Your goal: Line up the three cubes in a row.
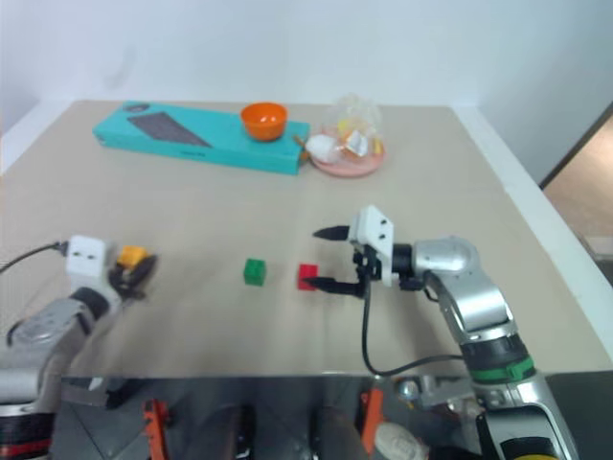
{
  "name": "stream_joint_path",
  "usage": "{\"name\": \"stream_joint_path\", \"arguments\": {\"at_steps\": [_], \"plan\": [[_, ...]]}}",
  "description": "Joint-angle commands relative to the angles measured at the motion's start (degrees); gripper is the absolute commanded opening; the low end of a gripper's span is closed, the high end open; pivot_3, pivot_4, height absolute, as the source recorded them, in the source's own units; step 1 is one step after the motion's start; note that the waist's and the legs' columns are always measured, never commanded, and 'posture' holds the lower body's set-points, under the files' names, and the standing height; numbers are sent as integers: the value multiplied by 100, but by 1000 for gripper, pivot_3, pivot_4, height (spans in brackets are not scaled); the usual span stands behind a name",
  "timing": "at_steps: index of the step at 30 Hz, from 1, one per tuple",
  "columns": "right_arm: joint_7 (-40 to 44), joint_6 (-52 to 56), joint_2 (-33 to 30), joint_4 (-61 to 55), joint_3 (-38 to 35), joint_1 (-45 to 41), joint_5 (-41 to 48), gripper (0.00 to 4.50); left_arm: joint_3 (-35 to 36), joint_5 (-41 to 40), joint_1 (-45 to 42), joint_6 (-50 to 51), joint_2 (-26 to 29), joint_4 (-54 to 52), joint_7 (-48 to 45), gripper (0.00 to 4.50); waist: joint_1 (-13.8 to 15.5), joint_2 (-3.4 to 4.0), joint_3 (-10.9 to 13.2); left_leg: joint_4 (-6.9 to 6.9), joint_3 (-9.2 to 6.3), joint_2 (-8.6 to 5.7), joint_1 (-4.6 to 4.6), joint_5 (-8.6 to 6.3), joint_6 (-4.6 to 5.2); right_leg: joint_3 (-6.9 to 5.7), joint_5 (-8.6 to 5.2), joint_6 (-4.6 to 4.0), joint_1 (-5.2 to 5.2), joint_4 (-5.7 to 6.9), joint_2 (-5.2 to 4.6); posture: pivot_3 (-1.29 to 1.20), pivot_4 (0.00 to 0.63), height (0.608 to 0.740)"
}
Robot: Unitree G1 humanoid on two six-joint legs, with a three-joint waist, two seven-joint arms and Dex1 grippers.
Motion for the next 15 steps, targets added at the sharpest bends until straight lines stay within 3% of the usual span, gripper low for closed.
{"name": "stream_joint_path", "arguments": {"at_steps": [1,7,15], "plan": [[-28,-65,-107,-147,-203,23,34,4500,-410,174,-90,310,-195,-600,277,1371,-6,-1,0,0,-1,-1,1,0,0,1,1,3,0,0,2,0,150,740],[-85,-4,-214,-314,-269,199,76,4500,-933,397,-112,493,-289,-840,291,1371,-16,0,0,-2,-13,3,1,0,0,14,-3,3,0,1,36,0,150,740],[-148,51,-300,-431,-311,309,112,4500,-1089,673,-306,452,-450,-674,397,1371,-16,0,0,0,-25,5,2,0,0,21,-1,-2,3,1,57,0,150,740]]}}
